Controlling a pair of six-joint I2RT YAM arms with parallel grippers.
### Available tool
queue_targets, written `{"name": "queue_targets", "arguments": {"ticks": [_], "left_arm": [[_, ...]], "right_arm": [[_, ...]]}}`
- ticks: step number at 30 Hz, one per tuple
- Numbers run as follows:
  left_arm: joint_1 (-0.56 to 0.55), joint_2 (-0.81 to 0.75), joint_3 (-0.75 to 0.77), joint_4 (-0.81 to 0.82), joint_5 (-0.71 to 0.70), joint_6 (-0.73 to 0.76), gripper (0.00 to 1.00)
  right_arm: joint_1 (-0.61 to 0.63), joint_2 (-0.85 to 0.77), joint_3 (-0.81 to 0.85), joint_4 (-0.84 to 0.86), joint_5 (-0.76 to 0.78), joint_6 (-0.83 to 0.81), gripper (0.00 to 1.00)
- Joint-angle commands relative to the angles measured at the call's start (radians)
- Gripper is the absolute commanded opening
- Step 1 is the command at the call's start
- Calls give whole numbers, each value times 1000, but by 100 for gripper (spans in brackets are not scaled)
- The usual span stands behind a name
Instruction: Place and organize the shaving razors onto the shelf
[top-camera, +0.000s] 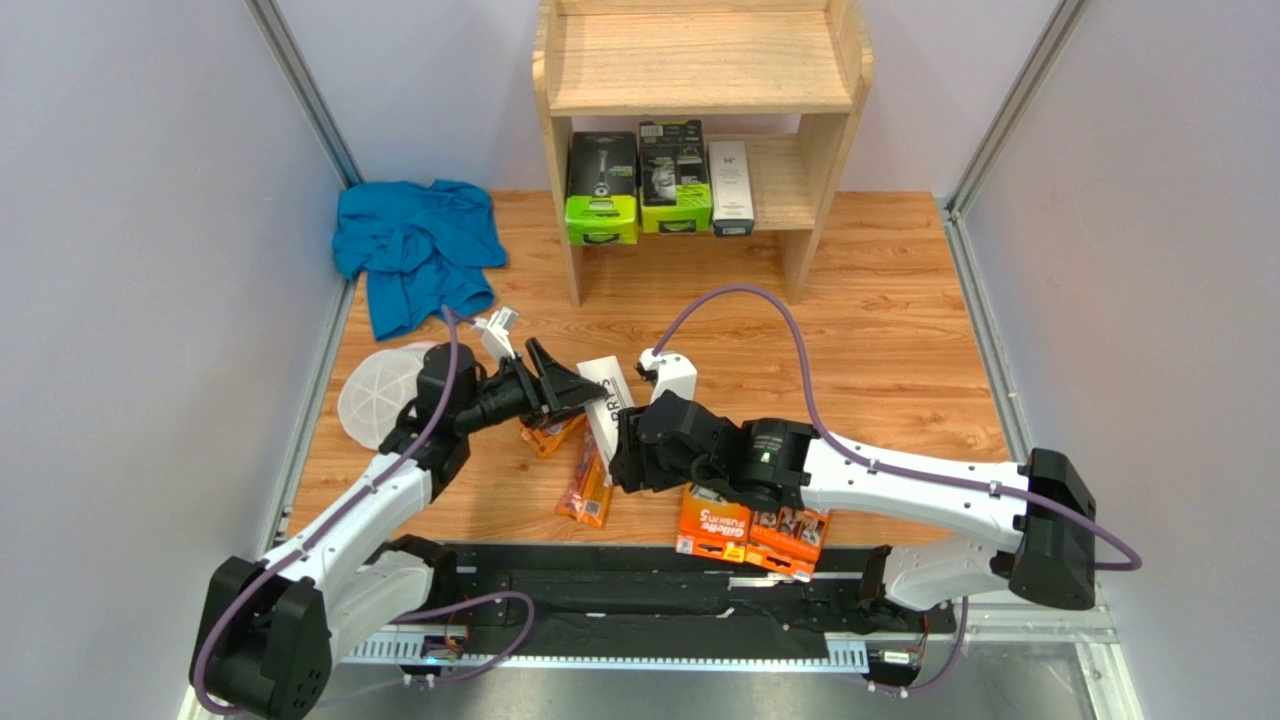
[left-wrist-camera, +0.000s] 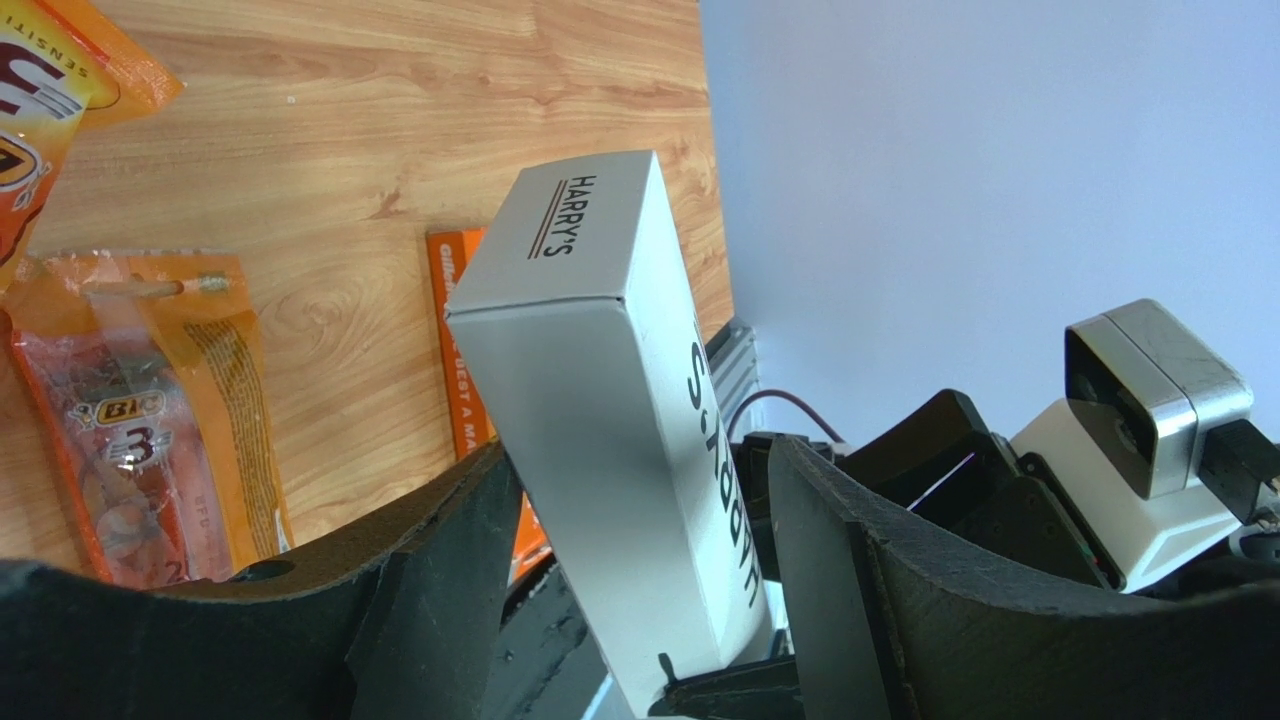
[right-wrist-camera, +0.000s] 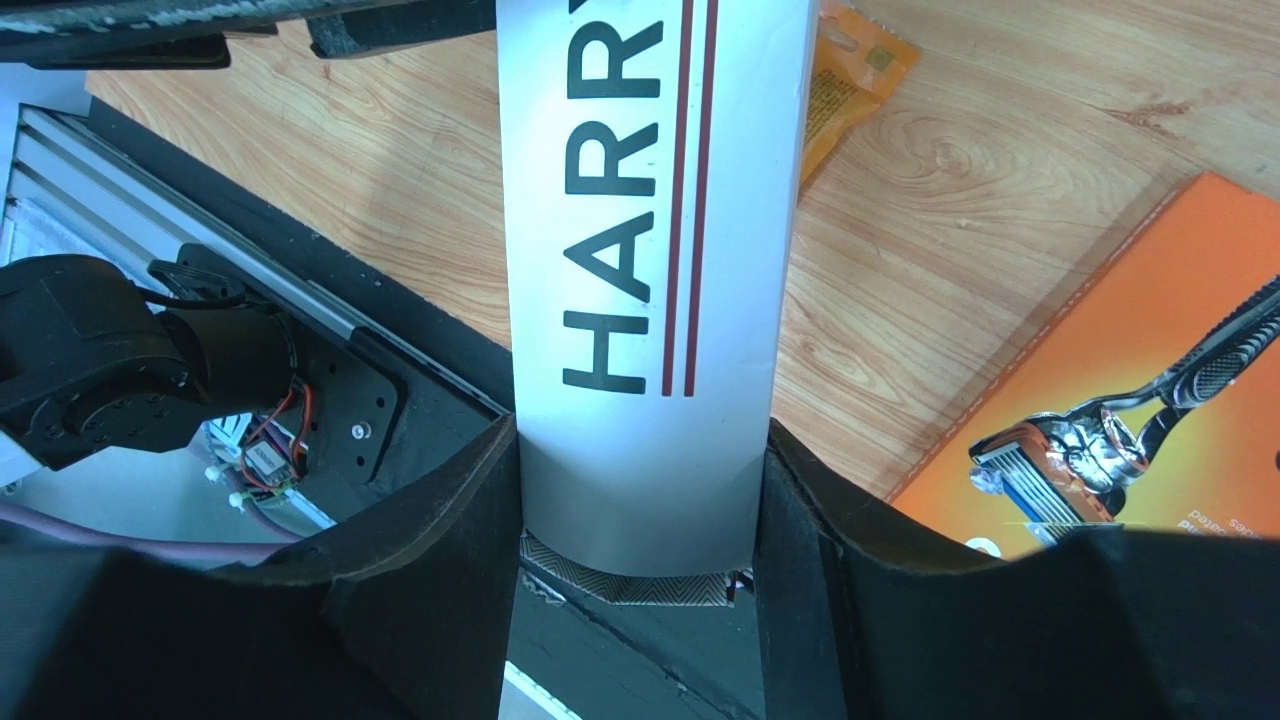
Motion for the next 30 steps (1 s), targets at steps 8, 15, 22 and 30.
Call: {"name": "queue_targets", "arguments": {"ticks": [8,15,22,30], "left_arm": [[2,24,1,60,53,14,66],[2,11,-3,52,59,22,37],[3,-17,3,50,56,14,27],[2,18,6,252,117,-48,26]], "right_arm": [[22,36,108,27,-45,-73,29],[24,33,107,5,-11,-48,35],[24,-101,29,43,63,4,83],[-42,-402,-200,258,18,76,100]]}}
